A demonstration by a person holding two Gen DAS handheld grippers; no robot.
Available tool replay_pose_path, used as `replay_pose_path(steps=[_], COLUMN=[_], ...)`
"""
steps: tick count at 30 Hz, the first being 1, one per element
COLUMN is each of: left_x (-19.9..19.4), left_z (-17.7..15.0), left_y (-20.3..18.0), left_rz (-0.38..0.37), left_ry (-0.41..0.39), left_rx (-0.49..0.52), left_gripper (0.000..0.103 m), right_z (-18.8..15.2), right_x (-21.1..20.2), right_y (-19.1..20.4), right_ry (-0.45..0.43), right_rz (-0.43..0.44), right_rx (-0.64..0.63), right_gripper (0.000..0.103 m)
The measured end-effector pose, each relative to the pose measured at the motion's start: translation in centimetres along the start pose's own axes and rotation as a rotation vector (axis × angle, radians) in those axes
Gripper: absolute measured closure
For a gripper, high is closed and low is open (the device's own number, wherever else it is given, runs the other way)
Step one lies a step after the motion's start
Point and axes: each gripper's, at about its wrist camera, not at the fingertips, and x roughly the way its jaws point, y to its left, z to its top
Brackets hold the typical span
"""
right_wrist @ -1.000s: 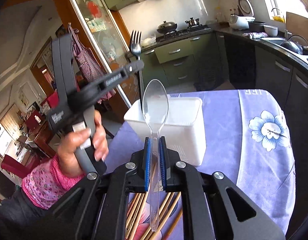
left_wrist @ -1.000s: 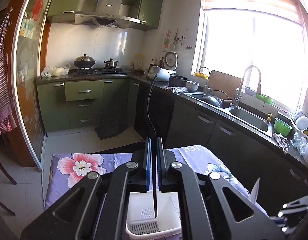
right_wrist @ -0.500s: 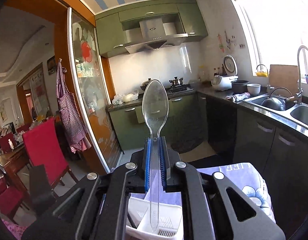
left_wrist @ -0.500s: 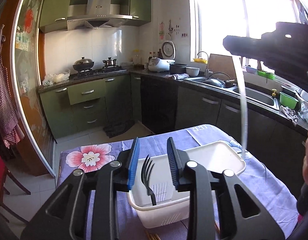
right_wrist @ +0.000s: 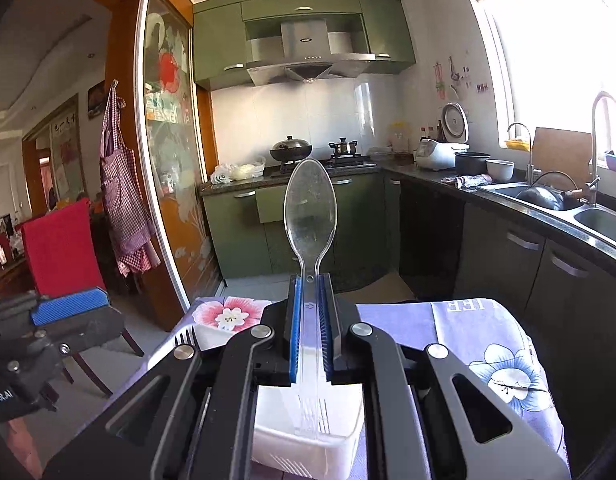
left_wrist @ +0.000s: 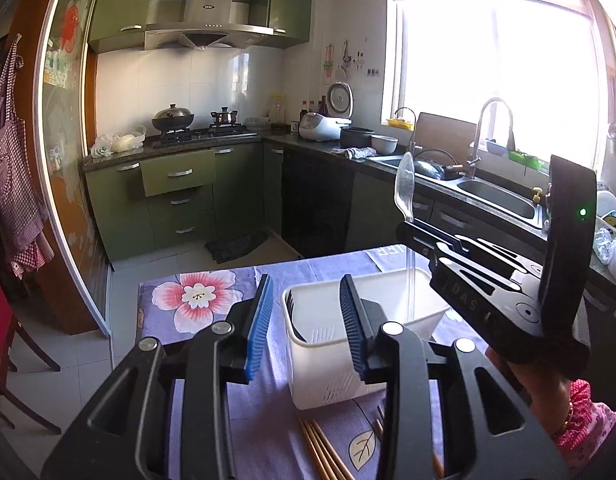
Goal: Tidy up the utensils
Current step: 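Lower the clear spoon into the white caddy and open the right tool, then grasp one wooden chopstick with the left tool and lift it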
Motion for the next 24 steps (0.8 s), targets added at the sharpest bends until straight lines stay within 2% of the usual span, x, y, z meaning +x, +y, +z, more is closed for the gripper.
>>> replay_pose_path(steps=[3, 5, 11, 13, 19, 22, 24], left_x=[-0.4, -0.5, 0.0, 0.6, 4.0, 5.4, 6.3], left_z=[-0.8, -1.3, -3.1, -4.1, -8.5, -10.3, -11.3], left_y=[-0.4, -0.4, 0.2, 0.4, 0.7, 0.3, 0.2], left_rz=[0.003, -0.001, -0.009, -0.006, -0.018, -0.015, -0.028], left_ry=[0.037, 0.066, 0.196, 0.278, 0.598, 0.699, 0.761], left_rx=[0.013, 0.01, -0.03, -0.043, -0.077, -0.052, -0.073], left_gripper=[0.07, 0.07, 0.07, 0.07, 0.071, 0.087, 0.087], right_z=[-1.5, -2.2, -2.8, -2.6, -3.4, -4.7, -5.5], right_x=[-0.3, -0.6, -3.0, -4.5, -9.4, -11.1, -12.0], right_y=[0.5, 0.6, 0.3, -0.3, -2.5, -3.4, -4.0], right_ry=[0.027, 0.047, 0.041, 0.033, 0.063, 0.101, 0.122], right_rz=[-0.007, -0.001, -0.019, -0.023, -0.025, -0.028, -0.024], right_rx=[-0.025, -0.036, -0.02, 0.0, 0.05, 0.059, 0.068], right_gripper=[0.091, 0.082, 0.081, 0.081, 0.078, 0.078, 0.078])
